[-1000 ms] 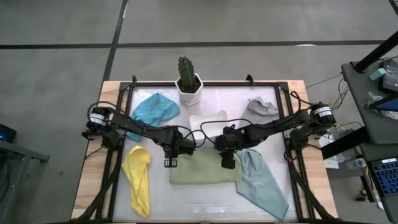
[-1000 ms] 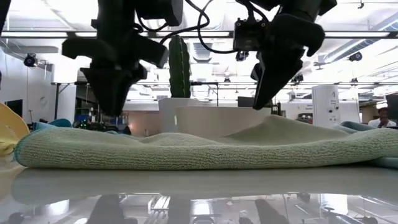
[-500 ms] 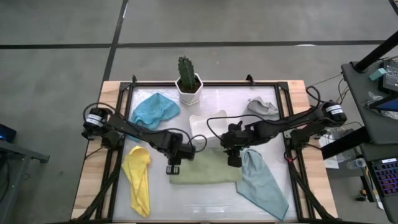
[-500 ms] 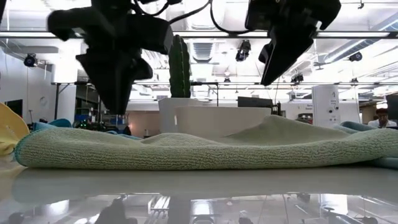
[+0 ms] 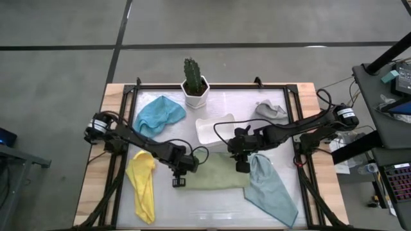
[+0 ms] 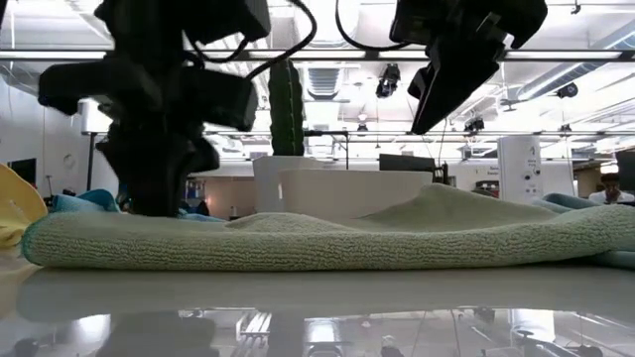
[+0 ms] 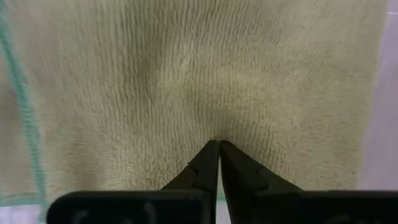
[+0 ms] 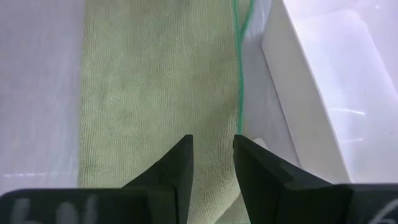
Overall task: Fold microfiber towels
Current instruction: Fold the green towel
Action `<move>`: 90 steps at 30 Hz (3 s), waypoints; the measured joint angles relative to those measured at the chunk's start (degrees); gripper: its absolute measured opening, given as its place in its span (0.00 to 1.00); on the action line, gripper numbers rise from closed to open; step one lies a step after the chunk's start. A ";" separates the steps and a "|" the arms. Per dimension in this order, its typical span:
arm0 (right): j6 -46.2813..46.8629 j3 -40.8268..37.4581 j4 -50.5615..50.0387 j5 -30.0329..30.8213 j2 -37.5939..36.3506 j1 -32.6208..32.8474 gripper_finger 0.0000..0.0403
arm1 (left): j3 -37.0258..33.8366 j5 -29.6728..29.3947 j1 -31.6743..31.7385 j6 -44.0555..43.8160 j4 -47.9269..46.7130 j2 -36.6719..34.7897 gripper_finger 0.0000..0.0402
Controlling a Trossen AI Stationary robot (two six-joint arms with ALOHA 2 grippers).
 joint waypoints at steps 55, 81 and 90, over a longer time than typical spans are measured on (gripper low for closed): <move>8.76 -20.48 25.04 7.52 1.11 -0.44 0.24 | -3.14 2.35 -3.23 -3.07 -5.32 -9.33 0.00; 5.63 -23.86 29.54 -7.63 1.02 0.55 0.02 | -3.14 -2.38 -3.23 -2.85 -3.67 -9.33 0.00; 17.71 -23.84 22.99 -1.95 -5.00 -0.53 0.02 | -3.09 -2.89 -3.23 -2.93 -3.52 -9.33 0.00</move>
